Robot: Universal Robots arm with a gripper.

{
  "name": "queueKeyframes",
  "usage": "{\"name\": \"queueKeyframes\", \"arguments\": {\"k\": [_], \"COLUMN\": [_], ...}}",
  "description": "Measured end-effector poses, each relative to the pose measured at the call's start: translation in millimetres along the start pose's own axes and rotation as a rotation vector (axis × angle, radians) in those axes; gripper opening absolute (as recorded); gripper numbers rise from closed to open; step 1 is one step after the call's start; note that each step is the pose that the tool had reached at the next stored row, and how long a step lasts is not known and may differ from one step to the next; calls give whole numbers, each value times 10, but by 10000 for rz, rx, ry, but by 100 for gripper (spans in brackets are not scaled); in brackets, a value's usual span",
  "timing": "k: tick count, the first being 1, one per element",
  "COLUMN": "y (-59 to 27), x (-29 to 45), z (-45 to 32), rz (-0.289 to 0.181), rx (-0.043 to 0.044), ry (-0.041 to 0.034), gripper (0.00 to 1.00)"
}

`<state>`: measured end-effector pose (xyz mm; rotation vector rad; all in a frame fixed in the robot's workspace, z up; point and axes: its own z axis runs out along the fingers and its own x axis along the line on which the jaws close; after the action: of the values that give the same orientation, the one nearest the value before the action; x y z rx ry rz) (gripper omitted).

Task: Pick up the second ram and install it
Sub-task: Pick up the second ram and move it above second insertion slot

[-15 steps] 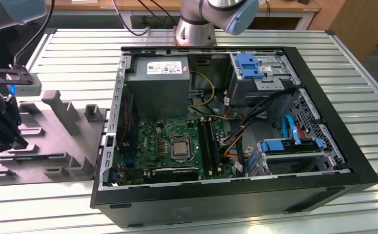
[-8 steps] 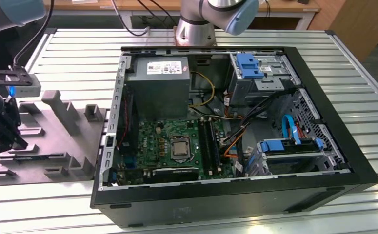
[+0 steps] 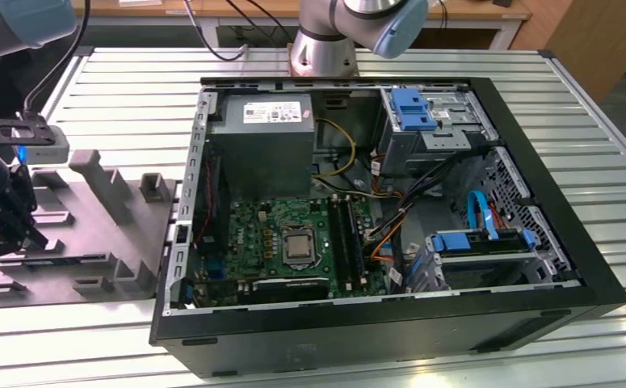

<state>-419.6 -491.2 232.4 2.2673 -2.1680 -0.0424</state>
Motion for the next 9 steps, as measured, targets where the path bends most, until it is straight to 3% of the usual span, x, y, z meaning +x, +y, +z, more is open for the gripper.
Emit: {"name": "queueKeyframes", "arguments": {"k": [9], "y": [0], "x": [0], "z": [-1], "rz": [0], "rx": [0], "ry": [0], "gripper": [11]}}
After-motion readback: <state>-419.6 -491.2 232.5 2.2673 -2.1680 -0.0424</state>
